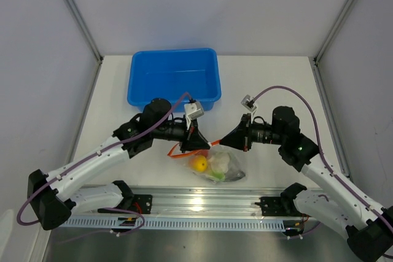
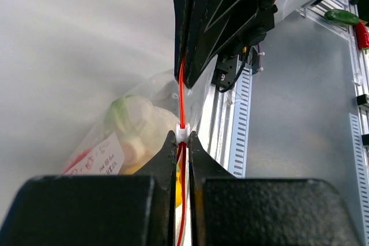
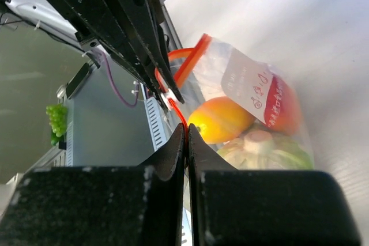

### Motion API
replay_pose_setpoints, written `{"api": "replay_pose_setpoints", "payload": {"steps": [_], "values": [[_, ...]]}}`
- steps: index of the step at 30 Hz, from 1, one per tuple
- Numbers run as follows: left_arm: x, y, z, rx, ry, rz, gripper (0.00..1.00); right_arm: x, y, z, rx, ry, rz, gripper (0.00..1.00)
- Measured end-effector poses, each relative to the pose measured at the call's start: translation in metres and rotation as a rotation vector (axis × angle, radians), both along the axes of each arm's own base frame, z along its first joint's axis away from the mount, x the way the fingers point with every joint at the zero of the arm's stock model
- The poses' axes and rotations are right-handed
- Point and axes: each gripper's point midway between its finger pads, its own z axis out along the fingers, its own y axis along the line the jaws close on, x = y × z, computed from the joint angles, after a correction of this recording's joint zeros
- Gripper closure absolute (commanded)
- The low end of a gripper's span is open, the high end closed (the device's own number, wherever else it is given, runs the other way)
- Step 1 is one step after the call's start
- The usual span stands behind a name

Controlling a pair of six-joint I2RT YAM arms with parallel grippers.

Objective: Place the food in the zip-top bag and seal the zipper
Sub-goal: Zip the zipper food storage bag at the center of the board.

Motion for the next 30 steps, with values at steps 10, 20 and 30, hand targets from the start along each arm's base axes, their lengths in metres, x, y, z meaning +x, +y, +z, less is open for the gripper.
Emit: {"api": "replay_pose_setpoints", "payload": {"steps": [10,20,30], "values": [[-0.002,0.012,-0.003,0.014,-0.004,0.049,1.0,0.009,-0.014,-0.001,-0.008,0.016,-0.095,1.0],[-0.009,0.033,-0.011,0.029,0.009,0.121,0.99,0.023,-0.036,-0.003,-0.025,0.042,-0.228,1.0],[-0.012,0.05,-0.019,0.051,0.011,0.197,0.99,0.036,-0.059,-0.012,-0.037,0.092,-0.356,1.0]]}}
